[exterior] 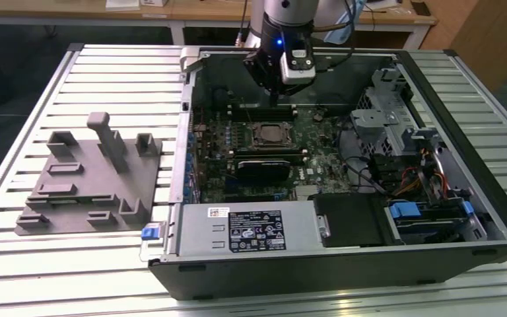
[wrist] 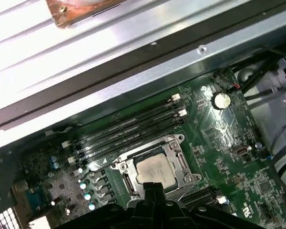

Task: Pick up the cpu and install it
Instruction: 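Install the first cpu locking lever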

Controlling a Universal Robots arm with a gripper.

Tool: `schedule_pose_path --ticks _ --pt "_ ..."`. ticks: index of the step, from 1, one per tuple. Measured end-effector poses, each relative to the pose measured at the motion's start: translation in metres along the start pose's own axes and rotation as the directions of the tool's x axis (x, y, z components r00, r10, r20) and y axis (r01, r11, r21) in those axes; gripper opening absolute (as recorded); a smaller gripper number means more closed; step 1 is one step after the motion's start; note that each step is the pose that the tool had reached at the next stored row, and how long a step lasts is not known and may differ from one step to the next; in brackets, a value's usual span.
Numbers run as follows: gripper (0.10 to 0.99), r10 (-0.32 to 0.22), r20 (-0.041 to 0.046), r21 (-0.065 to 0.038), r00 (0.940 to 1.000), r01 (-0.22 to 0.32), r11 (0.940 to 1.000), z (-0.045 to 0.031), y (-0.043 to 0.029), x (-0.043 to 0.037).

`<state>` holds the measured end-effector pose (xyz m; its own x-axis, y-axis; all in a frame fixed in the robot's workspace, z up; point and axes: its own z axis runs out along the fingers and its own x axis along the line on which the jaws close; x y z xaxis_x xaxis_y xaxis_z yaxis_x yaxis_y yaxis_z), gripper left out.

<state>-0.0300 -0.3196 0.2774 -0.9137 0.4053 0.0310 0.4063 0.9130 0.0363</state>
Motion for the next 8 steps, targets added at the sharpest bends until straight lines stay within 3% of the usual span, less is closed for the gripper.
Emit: schedule_pose_path --ticks 4,8 --pt "0.106 -0.07 -0.0024 0.002 0.9975 0.07 0.9975 0.0001 0.0 0.0" --pt "0.106 -0.137 -0.0048 0.004 0.9905 0.137 0.9905 0.0002 0.0 0.0"
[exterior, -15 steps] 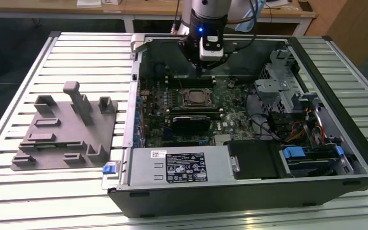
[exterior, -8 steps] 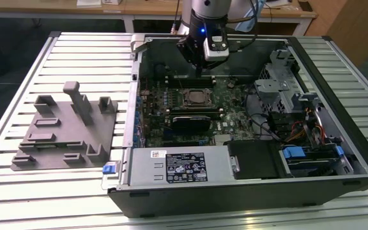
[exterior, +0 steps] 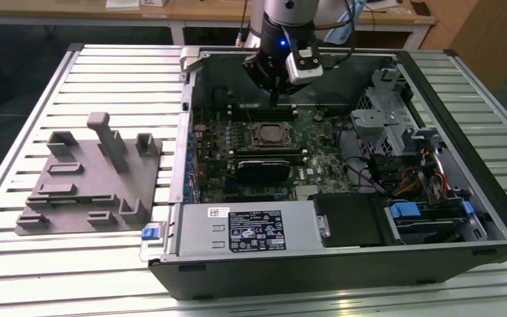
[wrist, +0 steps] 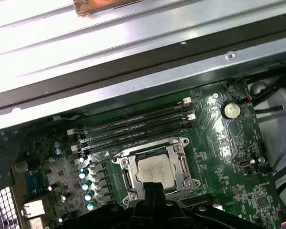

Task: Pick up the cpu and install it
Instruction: 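Install the first cpu locking lever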

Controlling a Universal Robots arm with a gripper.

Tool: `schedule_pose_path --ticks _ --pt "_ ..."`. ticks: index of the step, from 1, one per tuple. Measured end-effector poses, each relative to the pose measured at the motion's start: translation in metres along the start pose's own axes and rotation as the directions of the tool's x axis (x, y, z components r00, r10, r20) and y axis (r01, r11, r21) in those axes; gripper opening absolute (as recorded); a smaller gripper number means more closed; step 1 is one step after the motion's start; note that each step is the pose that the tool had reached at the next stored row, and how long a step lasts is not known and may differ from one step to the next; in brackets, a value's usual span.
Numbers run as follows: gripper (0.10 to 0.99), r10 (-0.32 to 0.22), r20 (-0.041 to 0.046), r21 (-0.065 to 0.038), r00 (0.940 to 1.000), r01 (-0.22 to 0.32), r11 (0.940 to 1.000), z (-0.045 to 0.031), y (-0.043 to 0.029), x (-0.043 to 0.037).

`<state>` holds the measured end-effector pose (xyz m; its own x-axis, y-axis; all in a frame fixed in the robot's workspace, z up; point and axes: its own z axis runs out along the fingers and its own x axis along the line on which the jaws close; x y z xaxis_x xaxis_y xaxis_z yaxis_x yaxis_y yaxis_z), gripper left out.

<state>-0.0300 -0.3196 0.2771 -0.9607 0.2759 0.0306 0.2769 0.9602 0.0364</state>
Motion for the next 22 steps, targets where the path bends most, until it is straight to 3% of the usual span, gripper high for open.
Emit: schedule_pose_path --ticks 3,6,7,12,18,22 --pt "0.106 -0.034 -0.0007 -0.005 0.9994 0.034 0.9994 0.0001 0.0 -0.0002" --pt "0.106 -0.053 -0.0025 -0.025 0.9986 0.053 0.9983 0.0001 0.0001 -0.0002" --pt "0.106 -0.061 -0.0011 -0.027 0.9981 0.061 0.9978 0.0002 0.0001 -0.0002" --pt "0.106 -0.137 0.004 -0.026 0.9905 0.137 0.9902 0.0009 0.0 -0.0003" --pt "0.106 -0.23 0.0012 -0.024 0.9732 0.23 0.9729 0.0021 0.0 -0.0002" --pt "0.106 -0.237 0.0046 -0.025 0.9714 0.237 0.9711 0.0026 -0.001 0.0026"
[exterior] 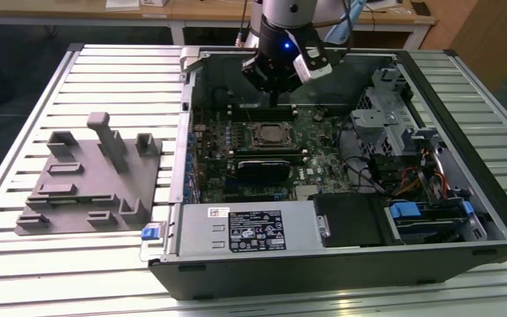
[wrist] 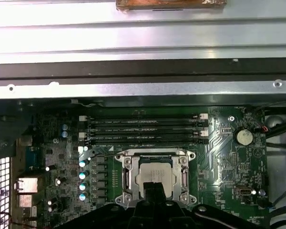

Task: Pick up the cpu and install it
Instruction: 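Install the first cpu locking lever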

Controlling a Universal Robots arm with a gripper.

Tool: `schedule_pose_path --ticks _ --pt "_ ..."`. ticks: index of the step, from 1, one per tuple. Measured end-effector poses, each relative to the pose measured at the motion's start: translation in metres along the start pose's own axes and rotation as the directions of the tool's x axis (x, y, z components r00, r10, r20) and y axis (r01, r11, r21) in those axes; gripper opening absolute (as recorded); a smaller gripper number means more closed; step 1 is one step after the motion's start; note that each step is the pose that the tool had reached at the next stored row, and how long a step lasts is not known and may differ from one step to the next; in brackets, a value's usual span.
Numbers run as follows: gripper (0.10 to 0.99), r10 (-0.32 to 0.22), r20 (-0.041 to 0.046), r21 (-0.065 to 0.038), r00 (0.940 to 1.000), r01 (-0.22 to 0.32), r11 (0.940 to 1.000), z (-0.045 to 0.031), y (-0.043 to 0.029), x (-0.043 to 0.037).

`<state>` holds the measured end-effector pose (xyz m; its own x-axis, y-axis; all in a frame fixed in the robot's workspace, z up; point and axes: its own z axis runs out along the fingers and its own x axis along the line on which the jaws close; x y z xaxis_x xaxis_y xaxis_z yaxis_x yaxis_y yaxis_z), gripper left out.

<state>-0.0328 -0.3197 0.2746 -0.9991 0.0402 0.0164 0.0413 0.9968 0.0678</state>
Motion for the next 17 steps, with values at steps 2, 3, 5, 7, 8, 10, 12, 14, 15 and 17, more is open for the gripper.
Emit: schedule_pose_path --ticks 2,3,5,7,8,10,12,14,15,17 --pt "0.106 0.0 0.0006 0.0 1.0 0.0 1.0 0.0001 0.0 0.0002" --pt "0.106 0.0 0.0015 0.0 1.0 0.0 1.0 0.0002 0.0 0.0007" --pt "0.106 -0.001 0.006 0.0 1.0 0.001 1.0 0.0003 0.0 0.0017" --pt "0.106 -0.001 0.0099 -0.001 0.9999 0.001 1.0 0.0004 -0.0001 0.0026" --pt "0.106 -0.002 0.0119 -0.001 0.9999 0.002 1.0 0.0004 -0.0001 0.0034" --pt "0.106 -0.002 0.0148 -0.001 0.9999 0.002 1.0 0.0005 -0.0002 0.0055" --pt "0.106 -0.003 0.0155 -0.002 0.9999 0.003 1.0 0.0008 -0.0003 0.0074" --pt "0.106 -0.003 0.0161 -0.003 0.9999 0.003 1.0 0.0015 -0.0005 0.0101" --pt "0.106 -0.003 0.0166 -0.003 0.9999 0.003 1.0 0.0021 -0.0006 0.0117" --pt "0.106 -0.004 0.0177 -0.003 0.9998 0.004 1.0 0.0032 -0.0009 0.0155"
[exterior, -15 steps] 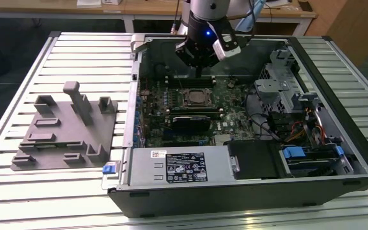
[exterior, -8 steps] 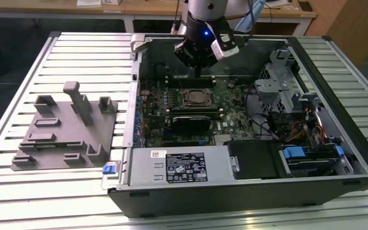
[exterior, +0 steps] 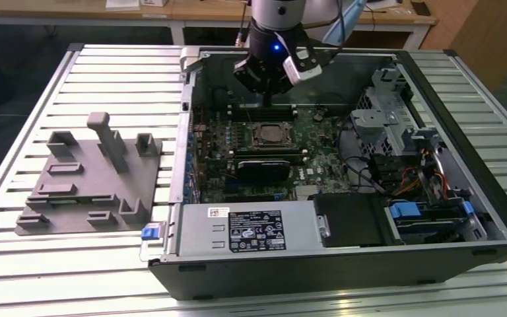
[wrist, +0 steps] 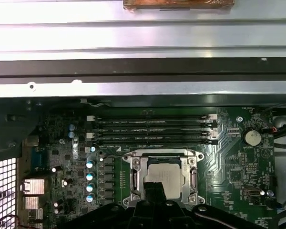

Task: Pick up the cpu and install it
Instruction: 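Install the first cpu locking lever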

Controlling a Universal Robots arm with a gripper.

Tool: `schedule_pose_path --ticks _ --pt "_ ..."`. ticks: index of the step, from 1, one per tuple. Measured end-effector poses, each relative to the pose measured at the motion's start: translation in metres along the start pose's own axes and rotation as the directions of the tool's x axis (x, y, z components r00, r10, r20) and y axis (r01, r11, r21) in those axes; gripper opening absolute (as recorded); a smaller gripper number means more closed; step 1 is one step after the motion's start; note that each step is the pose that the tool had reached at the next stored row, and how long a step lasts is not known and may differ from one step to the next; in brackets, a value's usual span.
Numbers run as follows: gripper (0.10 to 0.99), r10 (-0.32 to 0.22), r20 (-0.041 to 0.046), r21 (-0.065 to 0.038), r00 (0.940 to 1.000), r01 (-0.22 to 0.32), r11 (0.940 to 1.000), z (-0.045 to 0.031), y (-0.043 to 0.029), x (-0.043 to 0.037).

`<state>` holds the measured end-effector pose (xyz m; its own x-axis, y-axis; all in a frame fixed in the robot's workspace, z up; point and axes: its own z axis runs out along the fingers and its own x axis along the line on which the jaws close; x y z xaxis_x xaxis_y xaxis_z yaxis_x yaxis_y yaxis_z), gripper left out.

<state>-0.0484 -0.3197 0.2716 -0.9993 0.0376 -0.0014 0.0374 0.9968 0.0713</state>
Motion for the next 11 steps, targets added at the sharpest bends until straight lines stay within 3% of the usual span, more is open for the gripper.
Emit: schedule_pose_path --ticks 11 --pt "0.106 -0.005 0.003 -0.002 1.0 0.005 1.0 0.0071 -0.0012 0.018"
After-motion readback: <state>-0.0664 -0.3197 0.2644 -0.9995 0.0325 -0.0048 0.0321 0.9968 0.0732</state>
